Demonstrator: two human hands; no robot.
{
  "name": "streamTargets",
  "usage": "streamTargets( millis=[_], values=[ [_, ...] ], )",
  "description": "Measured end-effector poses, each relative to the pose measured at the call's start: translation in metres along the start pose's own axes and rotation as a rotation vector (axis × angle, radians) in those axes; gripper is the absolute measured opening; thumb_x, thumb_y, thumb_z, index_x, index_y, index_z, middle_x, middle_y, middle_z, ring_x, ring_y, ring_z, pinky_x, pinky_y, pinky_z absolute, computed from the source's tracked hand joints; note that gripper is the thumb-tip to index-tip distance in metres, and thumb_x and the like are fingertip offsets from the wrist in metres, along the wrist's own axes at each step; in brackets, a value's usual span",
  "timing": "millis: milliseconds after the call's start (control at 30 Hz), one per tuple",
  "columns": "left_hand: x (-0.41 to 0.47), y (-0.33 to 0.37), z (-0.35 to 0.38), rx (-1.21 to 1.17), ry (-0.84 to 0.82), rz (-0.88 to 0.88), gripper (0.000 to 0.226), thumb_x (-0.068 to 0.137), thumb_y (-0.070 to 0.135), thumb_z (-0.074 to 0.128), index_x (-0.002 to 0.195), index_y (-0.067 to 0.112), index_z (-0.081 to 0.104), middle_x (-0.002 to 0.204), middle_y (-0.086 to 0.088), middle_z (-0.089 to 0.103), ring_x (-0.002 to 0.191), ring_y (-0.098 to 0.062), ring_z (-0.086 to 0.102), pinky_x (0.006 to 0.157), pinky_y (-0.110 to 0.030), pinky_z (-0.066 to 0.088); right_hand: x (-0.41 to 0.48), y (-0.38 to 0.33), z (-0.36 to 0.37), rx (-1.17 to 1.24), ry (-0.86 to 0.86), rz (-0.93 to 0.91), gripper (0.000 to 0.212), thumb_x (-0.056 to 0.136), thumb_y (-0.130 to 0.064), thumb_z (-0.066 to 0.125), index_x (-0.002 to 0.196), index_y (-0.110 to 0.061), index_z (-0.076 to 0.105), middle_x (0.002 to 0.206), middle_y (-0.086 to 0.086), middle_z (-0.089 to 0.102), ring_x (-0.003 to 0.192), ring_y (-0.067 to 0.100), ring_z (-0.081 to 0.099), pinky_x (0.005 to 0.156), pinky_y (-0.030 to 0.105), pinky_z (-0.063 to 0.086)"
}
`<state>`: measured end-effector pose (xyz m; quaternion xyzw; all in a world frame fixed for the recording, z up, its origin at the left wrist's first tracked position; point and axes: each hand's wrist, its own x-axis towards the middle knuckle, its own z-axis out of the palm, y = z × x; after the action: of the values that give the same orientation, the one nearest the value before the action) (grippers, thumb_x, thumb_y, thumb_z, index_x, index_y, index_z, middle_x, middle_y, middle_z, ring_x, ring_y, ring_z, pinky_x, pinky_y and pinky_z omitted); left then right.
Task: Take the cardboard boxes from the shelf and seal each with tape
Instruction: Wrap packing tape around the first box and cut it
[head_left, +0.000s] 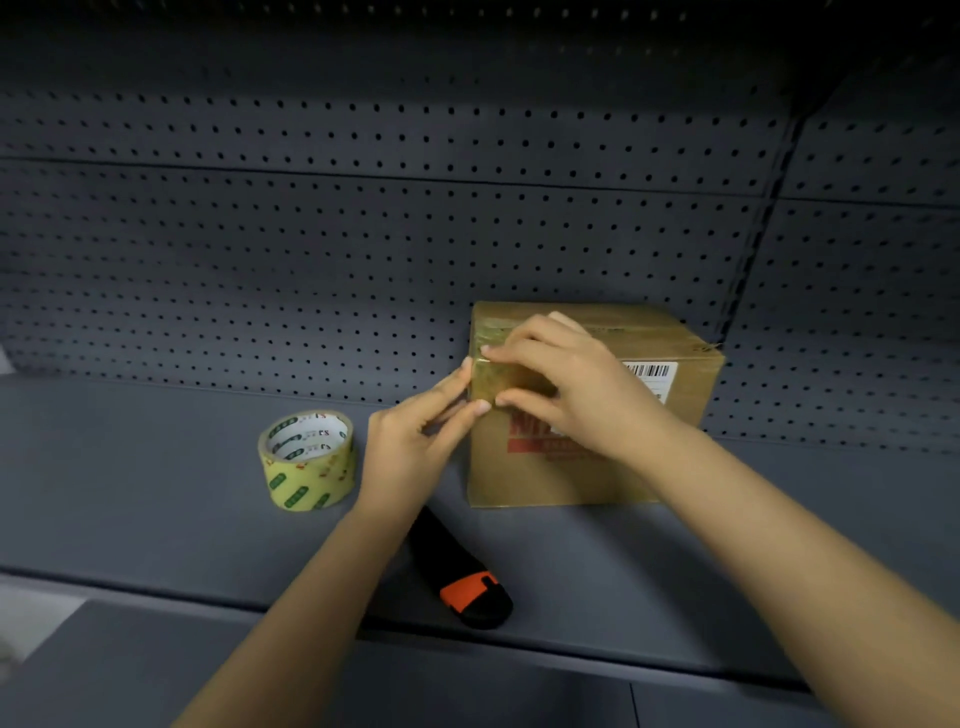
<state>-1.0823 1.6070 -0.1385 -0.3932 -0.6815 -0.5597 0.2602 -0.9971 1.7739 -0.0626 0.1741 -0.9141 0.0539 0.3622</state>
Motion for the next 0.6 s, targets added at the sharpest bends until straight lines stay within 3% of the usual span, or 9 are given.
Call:
streamTargets(
  millis=[100, 167, 267, 400, 467, 600],
  values=[
    [0.002, -0.004, -0.001, 0.045, -0.067, 0.055, 0.067, 0.075, 0.021, 0.081, 0.135, 0.013, 0.05, 0.118, -0.007, 0.07, 0.1, 0.027, 0.053, 0.087, 0.001, 0.041, 0.003, -0.002, -0.002, -0.064, -0.077, -0.012, 0.045, 0.077, -0.024, 0.081, 0.115, -0.009, 0.063, 0.108, 0.003, 0.058, 0.097, 0.021, 0.049, 0.088, 0.033, 0.045],
    [0.005, -0.008, -0.003, 0.101, -0.114, 0.091, 0.073, 0.073, 0.025, 0.082, 0.137, 0.011, 0.05, 0.119, -0.003, 0.068, 0.103, 0.027, 0.051, 0.09, 0.001, 0.039, 0.003, 0.004, -0.01, -0.062, -0.155, 0.002, 0.054, 0.076, -0.023, 0.082, 0.124, -0.011, 0.06, 0.115, 0.002, 0.056, 0.104, 0.021, 0.048, 0.092, 0.031, 0.043],
    [0.003, -0.01, 0.0, 0.163, -0.211, 0.105, 0.082, 0.072, 0.043, 0.081, 0.141, 0.014, 0.048, 0.118, 0.0, 0.07, 0.107, 0.007, 0.057, 0.091, -0.003, 0.04, -0.004, 0.012, -0.018, -0.054, -0.183, 0.064, 0.065, 0.077, -0.026, 0.081, 0.136, -0.016, 0.054, 0.125, 0.0, 0.056, 0.116, 0.02, 0.049, 0.101, 0.032, 0.041],
    [0.002, 0.001, 0.012, 0.033, -0.102, -0.03, 0.06, 0.076, 0.041, 0.077, 0.127, 0.012, 0.065, 0.117, 0.006, 0.068, 0.106, 0.005, 0.061, 0.091, -0.005, 0.045, -0.016, 0.018, -0.017, -0.005, -0.103, 0.143, 0.056, 0.082, -0.023, 0.078, 0.134, -0.014, 0.058, 0.135, 0.002, 0.058, 0.13, 0.02, 0.049, 0.112, 0.028, 0.033],
    [0.009, 0.007, 0.019, -0.036, -0.036, -0.1, 0.048, 0.077, 0.037, 0.076, 0.118, 0.013, 0.071, 0.107, 0.007, 0.073, 0.098, 0.002, 0.068, 0.09, -0.014, 0.052, -0.02, 0.021, -0.016, -0.068, -0.093, 0.174, 0.057, 0.083, -0.029, 0.076, 0.135, -0.015, 0.057, 0.138, 0.0, 0.058, 0.134, 0.019, 0.046, 0.113, 0.026, 0.027],
    [0.016, 0.011, 0.027, -0.029, 0.031, -0.109, 0.035, 0.076, 0.028, 0.084, 0.108, 0.016, 0.075, 0.092, 0.016, 0.072, 0.088, 0.003, 0.07, 0.084, -0.021, 0.057, -0.02, 0.018, -0.01, -0.066, -0.06, 0.249, 0.057, 0.08, -0.029, 0.079, 0.132, -0.019, 0.06, 0.134, -0.001, 0.061, 0.128, 0.017, 0.054, 0.108, 0.03, 0.035]
  ],
)
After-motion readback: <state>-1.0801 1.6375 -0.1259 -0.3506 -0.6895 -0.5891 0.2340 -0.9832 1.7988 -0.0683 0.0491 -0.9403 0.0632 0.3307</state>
